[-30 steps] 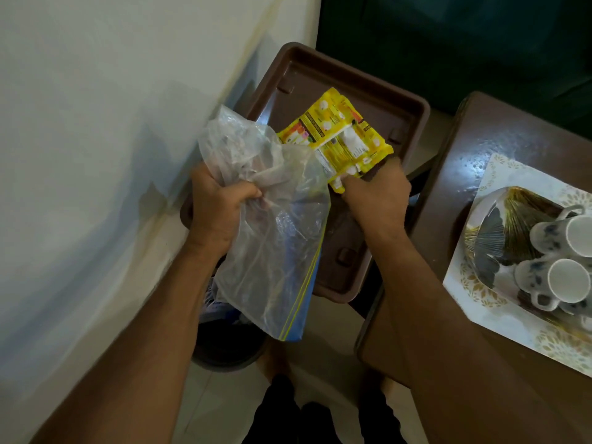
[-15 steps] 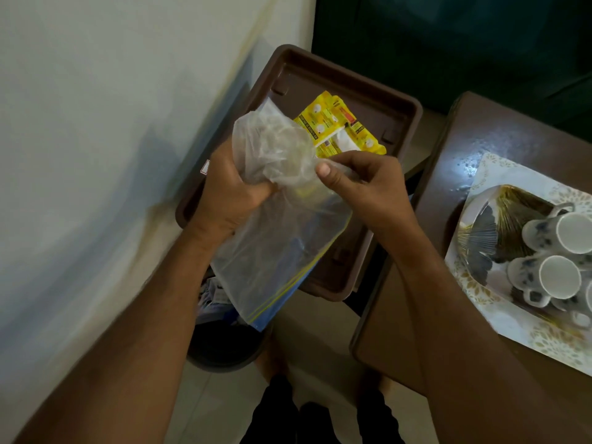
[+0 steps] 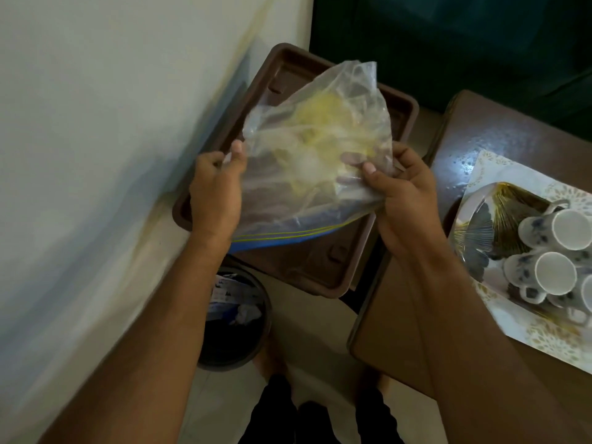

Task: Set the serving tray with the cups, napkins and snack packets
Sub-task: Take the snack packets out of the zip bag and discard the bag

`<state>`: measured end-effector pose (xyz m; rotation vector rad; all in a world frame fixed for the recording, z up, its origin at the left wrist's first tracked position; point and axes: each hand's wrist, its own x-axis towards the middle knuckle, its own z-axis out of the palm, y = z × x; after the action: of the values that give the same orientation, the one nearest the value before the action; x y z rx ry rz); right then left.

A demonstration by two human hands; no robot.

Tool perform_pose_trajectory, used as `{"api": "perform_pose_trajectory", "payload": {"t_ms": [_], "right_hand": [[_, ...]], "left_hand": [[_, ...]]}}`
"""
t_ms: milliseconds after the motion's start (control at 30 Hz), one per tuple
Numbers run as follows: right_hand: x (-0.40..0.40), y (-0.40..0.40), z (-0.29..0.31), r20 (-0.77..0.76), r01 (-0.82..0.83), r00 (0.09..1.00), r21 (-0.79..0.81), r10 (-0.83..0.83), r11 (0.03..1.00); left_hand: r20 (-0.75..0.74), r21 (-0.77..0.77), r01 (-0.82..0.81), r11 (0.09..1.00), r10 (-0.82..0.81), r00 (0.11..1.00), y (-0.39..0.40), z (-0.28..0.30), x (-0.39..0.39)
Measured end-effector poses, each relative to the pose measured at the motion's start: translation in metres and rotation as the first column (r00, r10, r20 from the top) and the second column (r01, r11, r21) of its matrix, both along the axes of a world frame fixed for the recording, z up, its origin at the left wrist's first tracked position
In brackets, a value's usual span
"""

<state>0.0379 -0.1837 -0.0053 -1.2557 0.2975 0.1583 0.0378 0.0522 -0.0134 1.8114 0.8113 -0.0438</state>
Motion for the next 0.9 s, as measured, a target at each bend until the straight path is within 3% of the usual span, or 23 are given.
{"api": "perform_pose_trajectory", "payload": {"t_ms": [67,133,267,467,600,733,900], "right_hand": [[-0.002,-0.004,-0.001,-0.029,-0.025,0.999,-0.059,0.023,0.998],[-0.002,-0.007,0.000,-0.042,-0.047,0.998,-0.216,0.039,0.975],[-0.001,-0.005,0.003,0.006,0.037,0.999,-0.348,-0.037,0.937],[-0.001,-0.002,0.008,0.198,0.114,0.980,-0.400,-0.035,0.909],[-0.004,-0.002,0.011,0.192,0.013,0.976,-0.537,0.108,0.843],[-0.006,0.000,0.012,0.101,-0.109,0.960,-0.724,0.262,0.681],[-0.004,-0.001,0.009,0.033,-0.145,0.946,-0.846,0.322,0.513]], "left_hand": [[-0.066,-0.278,-0.015,0.960,-0.003,0.998,0.008,-0.001,0.002],[-0.098,-0.406,-0.012,0.914,-0.031,0.995,0.013,0.000,0.000],[0.053,-0.240,0.049,0.969,-0.038,0.998,0.017,0.002,-0.005],[0.338,-0.092,0.337,0.937,-0.289,0.895,0.026,0.012,-0.011],[0.360,-0.007,0.277,0.961,-0.256,0.897,0.039,0.009,-0.010],[0.324,-0.022,0.286,0.958,-0.264,0.908,0.046,0.004,-0.014],[0.296,0.182,0.262,0.948,-0.307,0.904,0.050,0.007,-0.021]]}}
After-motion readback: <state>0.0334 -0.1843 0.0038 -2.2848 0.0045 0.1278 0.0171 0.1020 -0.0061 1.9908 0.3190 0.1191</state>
